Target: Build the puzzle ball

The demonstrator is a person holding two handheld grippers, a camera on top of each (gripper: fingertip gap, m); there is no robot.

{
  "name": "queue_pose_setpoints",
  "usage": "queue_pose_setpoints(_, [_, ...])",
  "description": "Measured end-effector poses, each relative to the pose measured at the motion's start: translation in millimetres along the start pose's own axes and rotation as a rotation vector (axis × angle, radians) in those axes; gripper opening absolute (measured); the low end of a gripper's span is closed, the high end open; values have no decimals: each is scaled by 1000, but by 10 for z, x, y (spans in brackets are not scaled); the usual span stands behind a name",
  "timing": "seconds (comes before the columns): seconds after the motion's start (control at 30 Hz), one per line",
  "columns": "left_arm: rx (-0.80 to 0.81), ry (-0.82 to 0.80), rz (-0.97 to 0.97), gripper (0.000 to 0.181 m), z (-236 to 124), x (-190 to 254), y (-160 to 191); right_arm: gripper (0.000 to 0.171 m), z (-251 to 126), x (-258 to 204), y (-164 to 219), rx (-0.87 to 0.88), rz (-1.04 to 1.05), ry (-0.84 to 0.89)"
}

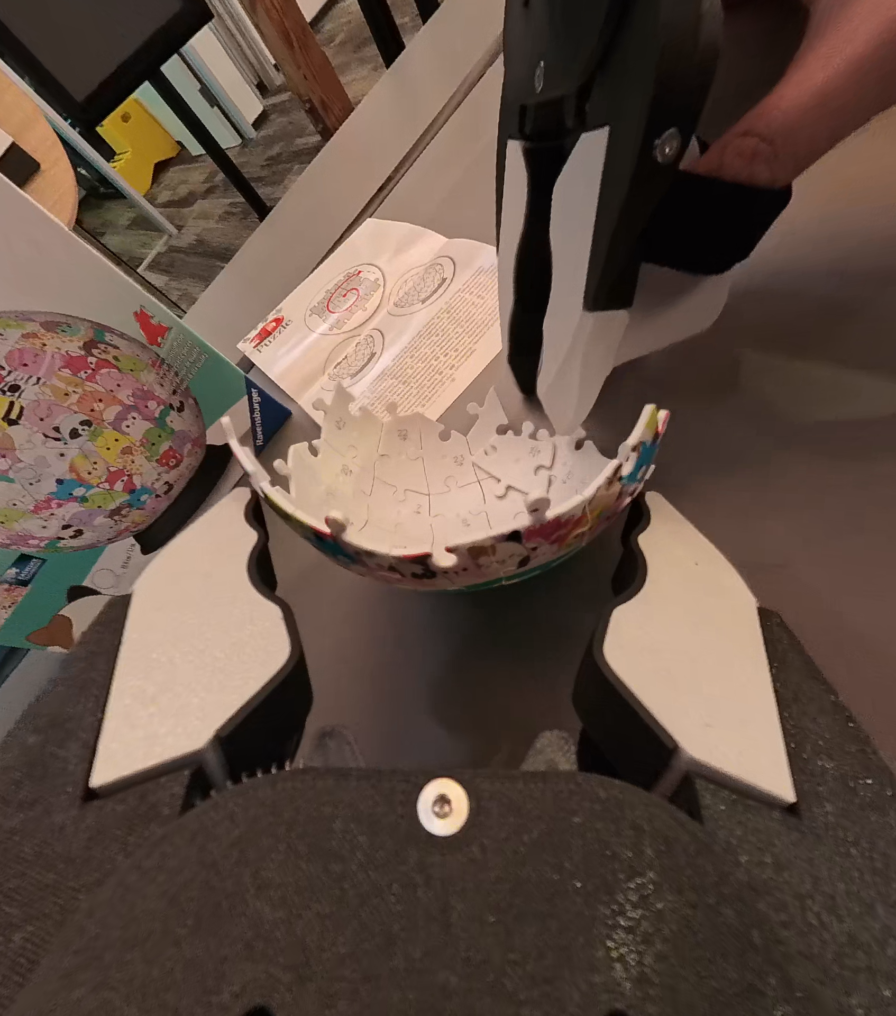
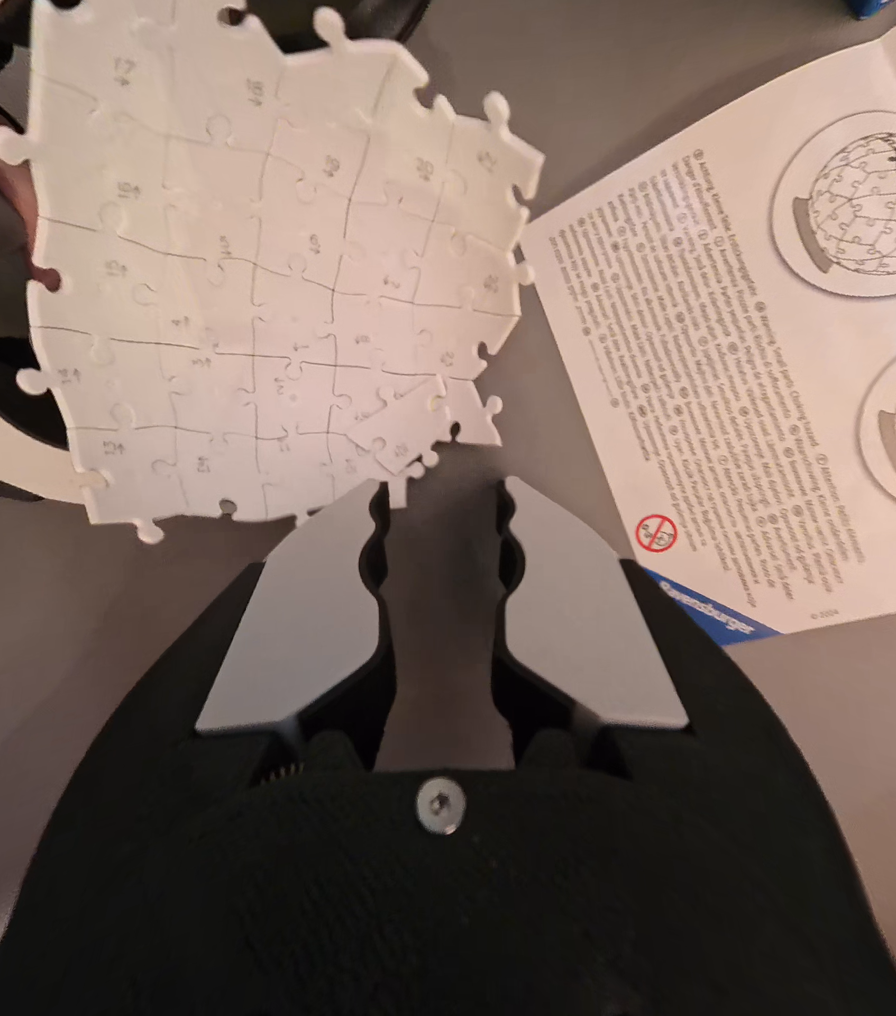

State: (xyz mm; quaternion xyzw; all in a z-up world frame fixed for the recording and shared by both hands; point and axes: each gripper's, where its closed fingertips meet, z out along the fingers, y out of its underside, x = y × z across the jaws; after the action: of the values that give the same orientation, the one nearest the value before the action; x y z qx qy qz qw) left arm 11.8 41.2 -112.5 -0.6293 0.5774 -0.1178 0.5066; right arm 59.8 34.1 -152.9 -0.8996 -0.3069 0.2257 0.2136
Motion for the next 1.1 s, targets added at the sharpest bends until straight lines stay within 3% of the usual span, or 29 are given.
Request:
queue_pose_setpoints(0.1, [-4,-8,9,121,-25,-17,5,43,-52,-13,-54,39,-84,15])
queue_pose_setpoints(0.3, [-26,2,18,120,-117,-48,75,33,-64,-198,-235,114,-314,51])
queue_pose_setpoints(0.47, [-57,21,32,120,-216,-78,148,33,64,-345,-289,139,-298,-49])
queue_pose_setpoints(0.63, [-86,10,66,119,-269,-97,173,35,171,-500,-365,136,-418,-73])
queue_pose_setpoints(0.73, [-84,9,69,119,-277,-93,160,41,247,-476,-381,106,-458,-58])
queue_pose_setpoints(1.1, [-74,9,60,118,-282,-100,151,37,347,-438,-330,37,-479,-51])
